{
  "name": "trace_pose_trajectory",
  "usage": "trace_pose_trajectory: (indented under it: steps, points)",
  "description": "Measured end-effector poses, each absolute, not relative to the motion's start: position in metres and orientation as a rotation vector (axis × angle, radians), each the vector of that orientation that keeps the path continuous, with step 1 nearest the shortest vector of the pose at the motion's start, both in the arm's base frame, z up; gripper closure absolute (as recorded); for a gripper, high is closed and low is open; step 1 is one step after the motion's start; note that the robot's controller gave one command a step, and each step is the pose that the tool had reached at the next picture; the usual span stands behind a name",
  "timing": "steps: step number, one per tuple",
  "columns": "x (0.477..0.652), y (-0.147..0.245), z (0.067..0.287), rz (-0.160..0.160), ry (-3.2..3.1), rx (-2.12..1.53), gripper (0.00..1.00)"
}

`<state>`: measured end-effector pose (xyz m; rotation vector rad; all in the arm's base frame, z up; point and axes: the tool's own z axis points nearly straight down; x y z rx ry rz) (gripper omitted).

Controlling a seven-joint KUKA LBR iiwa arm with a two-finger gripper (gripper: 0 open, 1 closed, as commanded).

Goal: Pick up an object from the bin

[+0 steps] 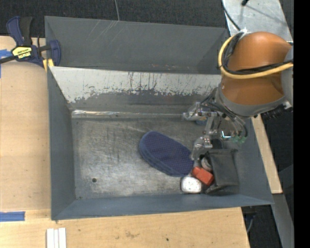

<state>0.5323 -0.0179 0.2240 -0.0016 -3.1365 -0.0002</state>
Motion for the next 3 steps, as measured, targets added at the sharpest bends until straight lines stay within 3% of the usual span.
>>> trace_pose_trajectory:
  steps: [1,2,3]
  points:
    - [0.566,0.046,0.074,0.002,-3.133,-0.279,0.0]
    - [0.568,0.046,0.078,-0.002,-3.139,-0.28,1.0]
    - [0.569,0.06,0.213,-0.004,-3.135,-0.337,1.0]
